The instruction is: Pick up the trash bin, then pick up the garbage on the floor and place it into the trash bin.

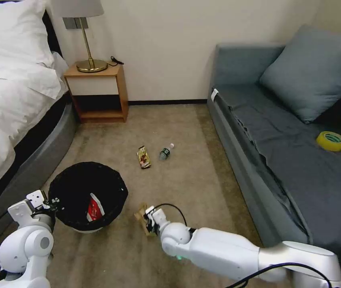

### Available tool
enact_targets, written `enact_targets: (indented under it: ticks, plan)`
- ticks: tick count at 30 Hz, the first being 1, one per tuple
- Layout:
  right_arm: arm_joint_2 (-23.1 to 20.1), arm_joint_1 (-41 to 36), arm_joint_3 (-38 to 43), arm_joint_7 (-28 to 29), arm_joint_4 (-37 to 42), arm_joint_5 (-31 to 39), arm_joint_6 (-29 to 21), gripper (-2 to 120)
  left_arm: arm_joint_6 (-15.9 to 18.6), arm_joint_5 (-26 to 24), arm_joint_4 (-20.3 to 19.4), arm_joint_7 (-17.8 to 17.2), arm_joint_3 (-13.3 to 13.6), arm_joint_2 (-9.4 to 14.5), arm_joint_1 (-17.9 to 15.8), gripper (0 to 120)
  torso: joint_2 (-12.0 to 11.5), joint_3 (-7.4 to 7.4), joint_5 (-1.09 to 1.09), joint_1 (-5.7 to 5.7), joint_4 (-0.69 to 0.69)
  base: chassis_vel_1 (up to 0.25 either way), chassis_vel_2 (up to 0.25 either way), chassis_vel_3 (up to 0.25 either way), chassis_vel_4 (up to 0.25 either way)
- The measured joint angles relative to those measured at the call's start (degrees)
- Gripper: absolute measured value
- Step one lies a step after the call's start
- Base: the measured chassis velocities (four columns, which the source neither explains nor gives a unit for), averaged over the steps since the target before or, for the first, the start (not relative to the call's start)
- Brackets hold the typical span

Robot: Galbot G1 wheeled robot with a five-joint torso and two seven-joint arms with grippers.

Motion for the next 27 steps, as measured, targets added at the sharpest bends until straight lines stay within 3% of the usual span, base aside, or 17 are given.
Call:
enact_targets:
  ticks: [3,9,16,27]
  plan:
    - [-3.07,2.25,5.35,0.5,5.12,-0.15,-1.13,0,0.0,-0.08,0.09,0.0,0.05,0.26,0.15,2,0.0,0.0,-0.01,0.0,-0.02,0.0,0.0,0.0,0.0]
    - [-3.82,6.14,10.56,2.1,14.34,2.71,-2.97,0,0.0,-0.16,0.09,0.0,0.23,0.28,0.24,2,0.0,0.0,-0.01,0.0,-0.01,0.0,0.0,0.0,0.0]
    - [2.93,10.28,9.01,5.11,22.29,9.84,-2.57,0,0.0,-0.11,0.02,0.0,0.6,-0.22,0.25,2,0.0,0.0,-0.02,0.0,0.01,0.0,0.0,0.0,0.0]
    - [11.83,10.85,-1.58,5.5,12.39,6.97,0.66,0,0.0,0.19,-1.26,-0.06,0.83,-1.17,1.02,2,0.0,0.0,-0.03,0.0,0.01,0.0,0.0,0.0,0.0]
